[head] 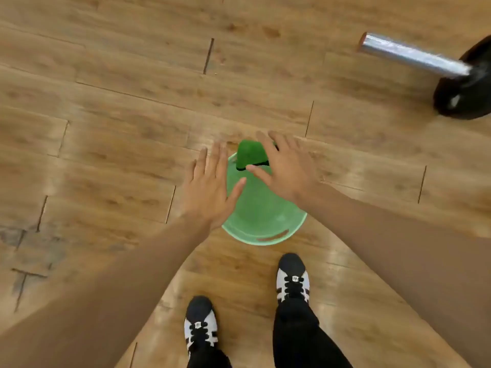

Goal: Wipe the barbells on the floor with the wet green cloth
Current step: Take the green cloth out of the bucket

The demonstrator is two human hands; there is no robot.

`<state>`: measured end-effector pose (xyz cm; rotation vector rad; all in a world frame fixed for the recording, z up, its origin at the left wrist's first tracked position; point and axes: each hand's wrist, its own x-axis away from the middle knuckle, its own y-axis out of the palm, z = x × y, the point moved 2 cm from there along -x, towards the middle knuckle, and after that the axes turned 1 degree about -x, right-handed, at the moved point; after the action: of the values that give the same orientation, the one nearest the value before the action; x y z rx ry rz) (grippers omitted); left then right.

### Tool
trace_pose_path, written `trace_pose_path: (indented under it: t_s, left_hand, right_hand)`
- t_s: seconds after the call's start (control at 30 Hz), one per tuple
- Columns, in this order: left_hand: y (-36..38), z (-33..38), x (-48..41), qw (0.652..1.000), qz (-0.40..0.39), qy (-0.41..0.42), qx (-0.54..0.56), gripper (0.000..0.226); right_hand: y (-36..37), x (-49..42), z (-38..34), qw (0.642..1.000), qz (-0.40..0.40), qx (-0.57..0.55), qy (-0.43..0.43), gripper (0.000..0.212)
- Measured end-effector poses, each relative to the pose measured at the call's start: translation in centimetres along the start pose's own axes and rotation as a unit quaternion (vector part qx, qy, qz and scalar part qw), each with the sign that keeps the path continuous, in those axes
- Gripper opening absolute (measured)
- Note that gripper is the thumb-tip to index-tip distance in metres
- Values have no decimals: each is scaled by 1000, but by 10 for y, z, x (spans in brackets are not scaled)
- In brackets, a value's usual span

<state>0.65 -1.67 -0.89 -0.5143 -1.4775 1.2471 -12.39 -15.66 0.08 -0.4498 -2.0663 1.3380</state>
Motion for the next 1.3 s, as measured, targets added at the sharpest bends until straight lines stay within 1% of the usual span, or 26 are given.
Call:
trace_pose_path:
  t_s: [0.07, 0.17, 0.23, 0.27, 0.4, 0.57, 0.63, 0.73, 0.87, 0.93, 1.0, 1.1, 1.17, 1.23, 1.3]
  left_hand:
    - [17, -6, -12, 1000, 8, -1, 28, 87]
    - [39, -13, -27, 999, 38, 20, 21, 89]
    - [46, -15, -32, 998, 49, 34, 13, 90]
    - [49, -15, -34, 998, 48, 39, 4, 91]
    - [54, -11, -36, 998, 48, 28, -14, 96]
    - [45, -14, -36, 998, 50, 23, -10, 94]
    - [38, -17, -33, 999, 40, 24, -16, 94]
    - [26, -22, -30, 998, 40, 34, -26, 94]
    - [13, -22, -32, 998, 55, 24, -18, 97]
    - [6, -21, -34, 997, 75, 18, 1, 95]
    - [-2, -18, -33, 996, 90, 19, 10, 93]
    - [-18, -9, -23, 996, 85, 32, 6, 92]
    - [-33, 6, -11, 996, 70, 57, -9, 93]
    - [-52, 30, 4, 994, 59, 88, -25, 94]
    - [-74, 59, 17, 992, 48, 116, -32, 94]
  right_hand:
    - [21, -16, 2, 999, -15, 23, -26, 81]
    - [49, -37, 0, 998, -17, 53, -40, 83]
    - [58, -47, -3, 998, 7, 61, -34, 81]
    - [60, -51, -3, 997, 25, 70, -37, 77]
    - [69, -57, -1, 991, 86, 98, -42, 62]
    - [70, -55, 5, 986, 151, 43, -51, 53]
    - [69, -54, 7, 987, 153, 22, -47, 49]
    - [67, -56, 4, 987, 157, -1, -29, 49]
    - [49, -66, -3, 964, 258, -57, -17, 38]
    - [39, -68, -8, 955, 277, -102, -18, 36]
    - [31, -62, -10, 951, 271, -148, -10, 38]
    - [18, -37, -2, 957, 236, -166, 25, 41]
    - [7, -12, 8, 960, 217, -168, 50, 38]
    - [-10, 18, 21, 961, 206, -163, 82, 41]
    - [-34, 54, 36, 954, 215, -166, 124, 45]
